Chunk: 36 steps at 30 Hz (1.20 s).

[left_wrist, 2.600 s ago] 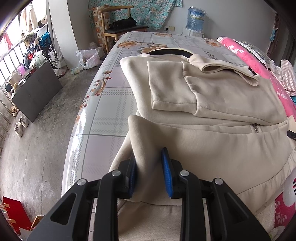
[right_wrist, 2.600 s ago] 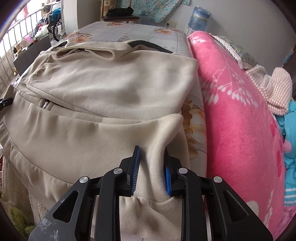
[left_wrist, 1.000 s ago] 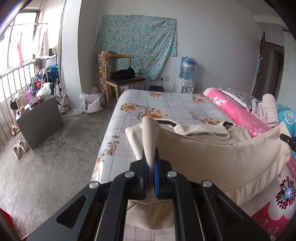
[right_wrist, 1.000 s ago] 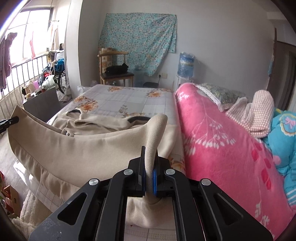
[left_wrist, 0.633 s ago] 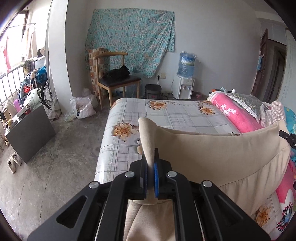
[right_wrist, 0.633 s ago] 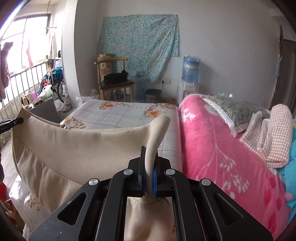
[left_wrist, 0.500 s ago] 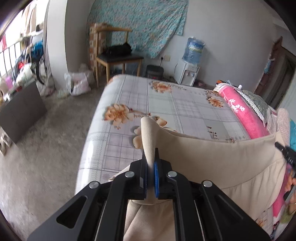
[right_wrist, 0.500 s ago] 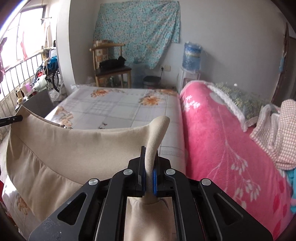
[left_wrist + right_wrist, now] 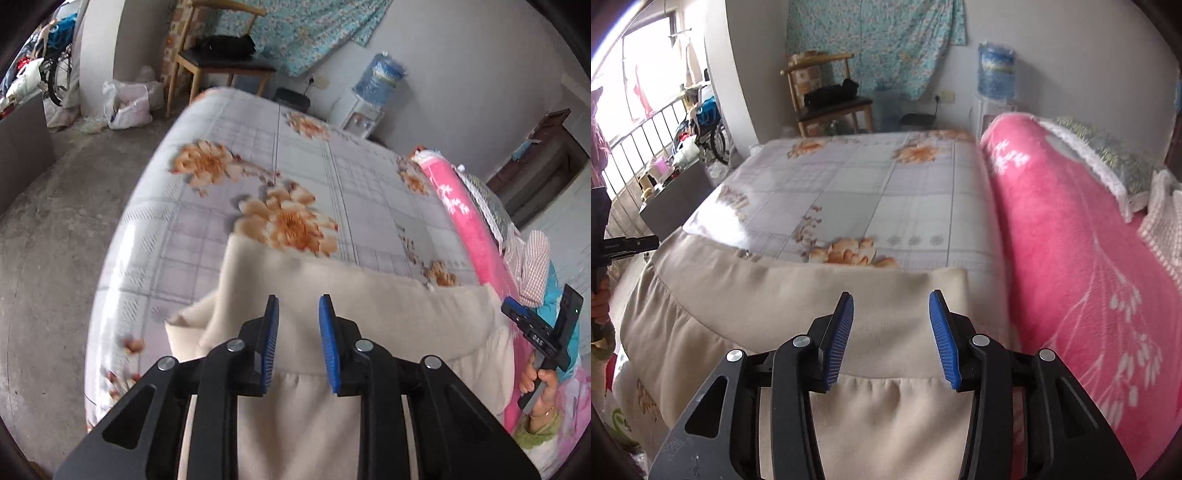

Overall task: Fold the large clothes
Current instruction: 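Fold both held edges over onto the jacket center with both tools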

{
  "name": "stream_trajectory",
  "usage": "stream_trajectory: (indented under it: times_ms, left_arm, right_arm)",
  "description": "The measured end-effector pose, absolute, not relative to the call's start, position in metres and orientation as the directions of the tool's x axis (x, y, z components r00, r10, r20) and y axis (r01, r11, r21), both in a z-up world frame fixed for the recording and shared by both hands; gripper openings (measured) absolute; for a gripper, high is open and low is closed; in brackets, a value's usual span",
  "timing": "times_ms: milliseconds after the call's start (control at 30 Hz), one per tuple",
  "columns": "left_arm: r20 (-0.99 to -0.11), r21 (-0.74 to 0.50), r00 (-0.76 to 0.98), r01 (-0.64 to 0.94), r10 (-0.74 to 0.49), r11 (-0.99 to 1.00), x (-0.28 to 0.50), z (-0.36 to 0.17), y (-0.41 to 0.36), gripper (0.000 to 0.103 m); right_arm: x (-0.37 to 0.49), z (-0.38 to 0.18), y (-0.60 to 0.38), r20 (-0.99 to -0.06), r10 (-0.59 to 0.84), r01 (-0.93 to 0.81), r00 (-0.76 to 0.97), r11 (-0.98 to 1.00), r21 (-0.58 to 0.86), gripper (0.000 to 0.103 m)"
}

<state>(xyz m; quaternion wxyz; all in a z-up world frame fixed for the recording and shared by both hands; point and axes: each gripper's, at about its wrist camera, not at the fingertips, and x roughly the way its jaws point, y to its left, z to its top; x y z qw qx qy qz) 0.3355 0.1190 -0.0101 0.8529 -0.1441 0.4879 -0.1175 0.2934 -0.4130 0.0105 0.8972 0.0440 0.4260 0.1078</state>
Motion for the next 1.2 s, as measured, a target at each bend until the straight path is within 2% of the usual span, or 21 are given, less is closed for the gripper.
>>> stream_trajectory:
  times_ms: [67, 133, 167, 267, 400, 500, 567, 633, 700, 767, 900, 1000, 1033, 1100, 1200]
  left_arm:
    - [-0.86, -0.26, 0.452, 0.007, -0.235, 0.966, 0.334, -0.029, 0.117, 0.022]
    - [-0.853, -0.302, 0.458, -0.042, -0.25, 0.953, 0.328, -0.03, 0.127, 0.022]
    - [-0.849, -0.306, 0.468, -0.055, -0.246, 0.951, 0.323, -0.026, 0.131, 0.022]
    - [-0.834, -0.242, 0.519, -0.039, -0.188, 0.969, 0.298, -0.004, 0.133, 0.023]
    - [-0.802, -0.292, 0.528, 0.062, -0.28, 0.954, 0.255, 0.001, 0.129, 0.028]
    - [-0.84, -0.253, 0.487, 0.035, -0.238, 0.967, 0.232, -0.023, 0.131, 0.028]
    - [-0.851, -0.246, 0.482, -0.017, -0.207, 0.969, 0.225, -0.038, 0.139, 0.029]
    - [-0.827, -0.305, 0.511, -0.055, -0.235, 0.951, 0.217, -0.04, 0.152, 0.031]
    - [-0.813, -0.311, 0.538, -0.078, -0.223, 0.947, 0.207, -0.033, 0.157, 0.029]
    - [-0.789, -0.288, 0.578, -0.048, -0.209, 0.956, 0.193, -0.019, 0.155, 0.029]
    - [-0.762, -0.291, 0.589, 0.06, -0.27, 0.955, 0.17, -0.013, 0.143, 0.029]
    - [-0.807, -0.295, 0.53, 0.021, -0.261, 0.955, 0.168, -0.041, 0.141, 0.029]
    - [-0.793, -0.323, 0.542, 0.015, -0.279, 0.946, 0.167, -0.044, 0.145, 0.029]
    - [-0.794, -0.327, 0.548, -0.018, -0.264, 0.945, 0.166, -0.038, 0.151, 0.029]
    - [-0.766, -0.287, 0.606, -0.022, -0.215, 0.958, 0.161, -0.016, 0.155, 0.029]
  right_arm:
    - [0.303, -0.01, -0.417, -0.809, 0.19, -0.107, 0.557, 0.982, 0.157, 0.037]
    - [0.298, -0.014, -0.428, -0.822, 0.157, -0.039, 0.547, 0.986, 0.162, 0.029]
    - [0.293, -0.009, -0.436, -0.815, 0.16, -0.011, 0.558, 0.983, 0.185, 0.029]
    - [0.261, 0.012, -0.445, -0.792, 0.11, 0.02, 0.601, 0.988, 0.152, 0.034]
    - [0.205, 0.026, -0.437, -0.745, 0.222, -0.129, 0.629, 0.975, 0.181, 0.034]
    - [0.178, 0.007, -0.425, -0.768, 0.276, -0.217, 0.578, 0.959, 0.181, 0.034]
    - [0.177, -0.019, -0.423, -0.823, 0.231, -0.193, 0.52, 0.97, 0.15, 0.032]
    - [0.173, -0.025, -0.426, -0.813, 0.24, -0.182, 0.53, 0.969, 0.168, 0.032]
    - [0.168, -0.015, -0.428, -0.811, 0.216, -0.14, 0.544, 0.976, 0.167, 0.031]
    - [0.157, -0.002, -0.423, -0.799, 0.199, -0.145, 0.568, 0.979, 0.14, 0.031]
    - [0.129, 0.006, -0.402, -0.779, 0.233, -0.251, 0.582, 0.963, 0.1, 0.034]
    - [0.131, -0.019, -0.401, -0.822, 0.165, -0.229, 0.545, 0.973, 0.043, 0.037]
    - [0.131, -0.023, -0.404, -0.825, 0.161, -0.212, 0.541, 0.976, 0.051, 0.037]
    - [0.129, -0.016, -0.41, -0.824, 0.163, -0.167, 0.542, 0.982, 0.085, 0.037]
    - [0.124, 0.008, -0.395, -0.804, 0.113, -0.154, 0.584, 0.988, 0.028, 0.042]
